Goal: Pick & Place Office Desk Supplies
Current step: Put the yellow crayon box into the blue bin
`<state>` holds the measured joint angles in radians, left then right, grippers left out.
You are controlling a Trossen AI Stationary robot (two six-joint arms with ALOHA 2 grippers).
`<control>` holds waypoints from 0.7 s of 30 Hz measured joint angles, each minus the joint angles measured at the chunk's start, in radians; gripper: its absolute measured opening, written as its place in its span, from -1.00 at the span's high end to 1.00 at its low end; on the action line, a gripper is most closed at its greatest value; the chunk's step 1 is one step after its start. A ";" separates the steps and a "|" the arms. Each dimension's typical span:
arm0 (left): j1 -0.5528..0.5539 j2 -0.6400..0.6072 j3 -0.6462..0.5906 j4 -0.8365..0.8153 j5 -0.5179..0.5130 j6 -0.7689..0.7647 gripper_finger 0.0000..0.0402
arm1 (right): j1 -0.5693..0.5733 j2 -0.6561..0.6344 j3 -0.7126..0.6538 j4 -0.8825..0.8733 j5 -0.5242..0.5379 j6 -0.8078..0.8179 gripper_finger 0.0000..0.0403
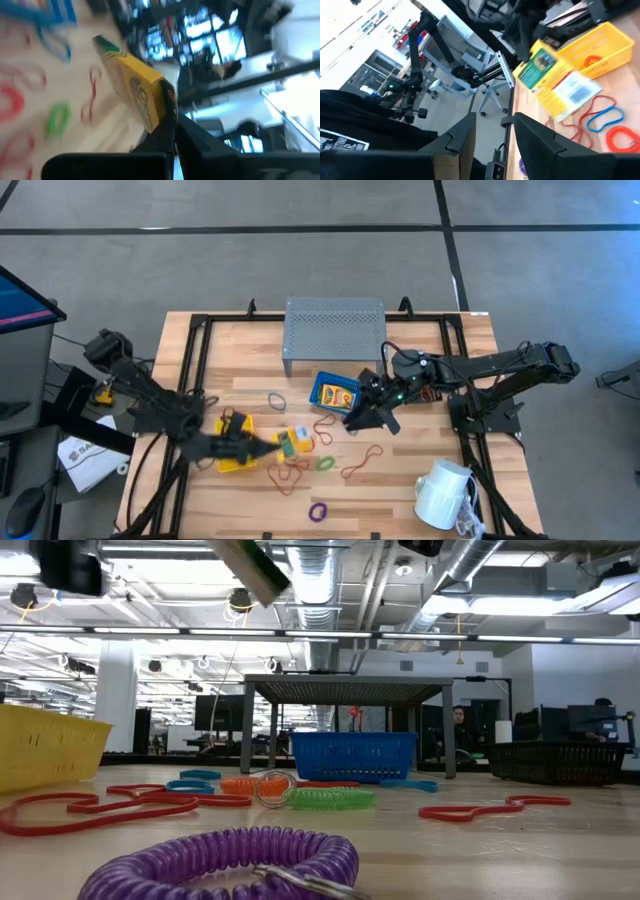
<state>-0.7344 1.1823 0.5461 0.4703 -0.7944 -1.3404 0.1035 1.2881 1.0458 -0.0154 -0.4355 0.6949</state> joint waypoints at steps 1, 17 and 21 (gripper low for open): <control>0.033 -0.014 0.000 -0.004 0.001 0.022 1.00 | 0.000 0.000 0.000 0.000 0.007 -0.005 0.35; 0.632 -0.048 0.000 -0.035 0.653 0.259 1.00 | 0.001 -0.135 0.000 -0.075 0.180 -0.008 0.35; 0.733 -0.048 0.000 -0.018 0.793 0.264 1.00 | 0.001 -0.235 0.000 -0.162 0.279 -0.027 0.35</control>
<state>-0.0013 1.1343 0.5461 0.4521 -0.0015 -1.0765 0.1043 1.0531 1.0458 -0.1773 -0.1567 0.6683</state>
